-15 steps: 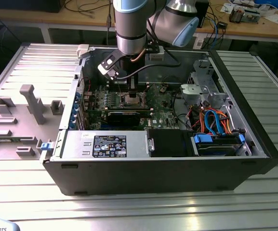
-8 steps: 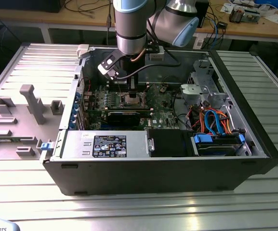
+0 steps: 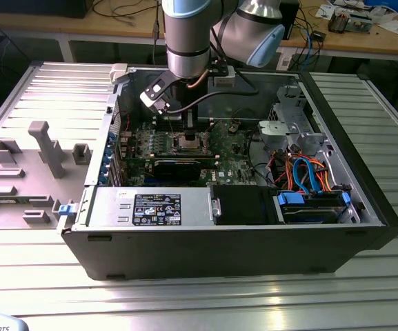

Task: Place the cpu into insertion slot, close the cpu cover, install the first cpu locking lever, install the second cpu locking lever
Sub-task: 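Close the cpu cover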

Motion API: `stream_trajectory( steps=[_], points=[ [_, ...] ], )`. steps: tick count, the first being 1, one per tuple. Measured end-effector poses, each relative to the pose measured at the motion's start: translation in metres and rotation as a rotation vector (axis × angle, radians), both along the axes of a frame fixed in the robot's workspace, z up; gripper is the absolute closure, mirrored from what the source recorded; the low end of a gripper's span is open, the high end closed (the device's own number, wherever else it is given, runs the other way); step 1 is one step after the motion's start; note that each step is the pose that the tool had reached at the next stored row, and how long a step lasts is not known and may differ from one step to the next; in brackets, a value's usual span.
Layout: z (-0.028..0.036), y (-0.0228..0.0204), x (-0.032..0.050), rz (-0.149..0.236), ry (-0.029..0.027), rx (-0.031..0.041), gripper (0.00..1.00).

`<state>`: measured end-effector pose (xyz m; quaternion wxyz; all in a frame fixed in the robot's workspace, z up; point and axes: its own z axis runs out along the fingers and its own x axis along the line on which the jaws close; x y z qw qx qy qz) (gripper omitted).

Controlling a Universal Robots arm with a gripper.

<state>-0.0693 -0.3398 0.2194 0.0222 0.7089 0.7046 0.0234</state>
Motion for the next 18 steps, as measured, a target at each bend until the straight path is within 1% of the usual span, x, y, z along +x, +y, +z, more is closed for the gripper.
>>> stream_trajectory(
  steps=[18],
  points=[
    [0.0, 0.0001, 0.0, 0.0, 0.0, -0.0129, 0.89]
  ],
)
